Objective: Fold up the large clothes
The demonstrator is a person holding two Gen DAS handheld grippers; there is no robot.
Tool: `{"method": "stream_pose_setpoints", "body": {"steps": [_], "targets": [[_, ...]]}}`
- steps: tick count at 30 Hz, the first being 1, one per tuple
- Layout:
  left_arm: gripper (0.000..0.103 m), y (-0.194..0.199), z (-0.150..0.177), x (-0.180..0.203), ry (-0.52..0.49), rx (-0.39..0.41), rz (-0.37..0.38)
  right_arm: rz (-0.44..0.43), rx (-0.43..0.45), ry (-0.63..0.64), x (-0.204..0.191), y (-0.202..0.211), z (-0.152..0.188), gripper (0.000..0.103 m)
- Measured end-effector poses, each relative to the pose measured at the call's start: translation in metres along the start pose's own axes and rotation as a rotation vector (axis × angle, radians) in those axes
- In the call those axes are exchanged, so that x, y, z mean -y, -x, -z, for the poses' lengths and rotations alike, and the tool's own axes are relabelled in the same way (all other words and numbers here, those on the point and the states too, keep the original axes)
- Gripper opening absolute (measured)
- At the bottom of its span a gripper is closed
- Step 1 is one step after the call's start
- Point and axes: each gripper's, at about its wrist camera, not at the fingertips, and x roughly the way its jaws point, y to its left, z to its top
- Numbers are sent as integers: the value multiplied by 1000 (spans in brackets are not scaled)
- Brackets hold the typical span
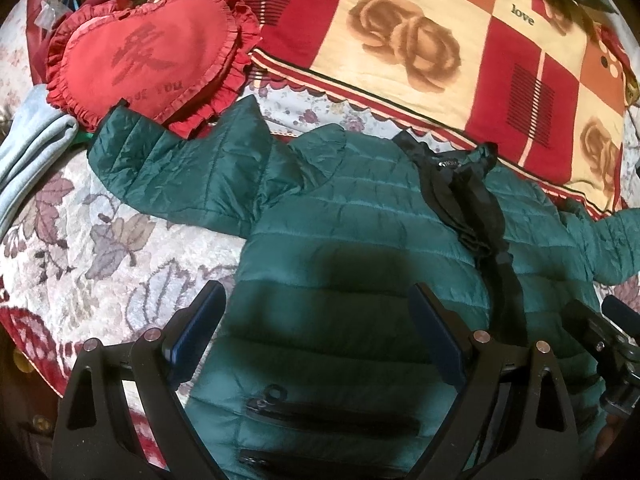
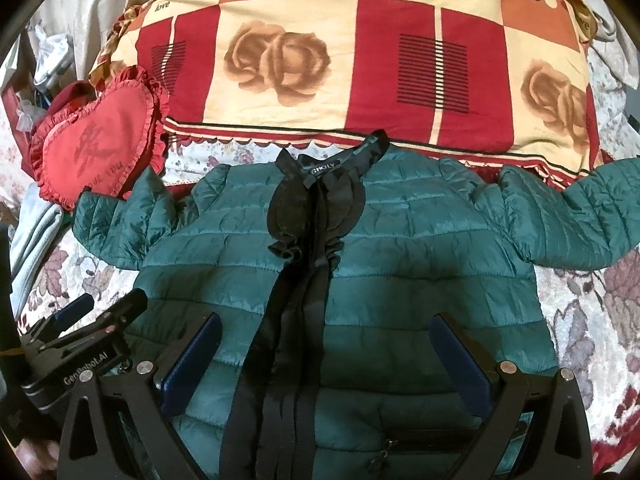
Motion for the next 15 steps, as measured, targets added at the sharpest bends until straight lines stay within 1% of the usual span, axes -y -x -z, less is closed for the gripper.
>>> {"method": "stream_pose_setpoints", "body": {"steps": [8, 12, 15], "targets": [[93, -6, -9, -27, 39, -10, -25, -5, -7, 8, -5, -2, -1, 103], [93, -11, -18, -56, 84, -6, -54, -7, -14, 10, -6, -4, -1, 103], [93, -18, -30, -88, 130, -8, -76, -16, -20, 7, -7, -4, 0, 103]]}}
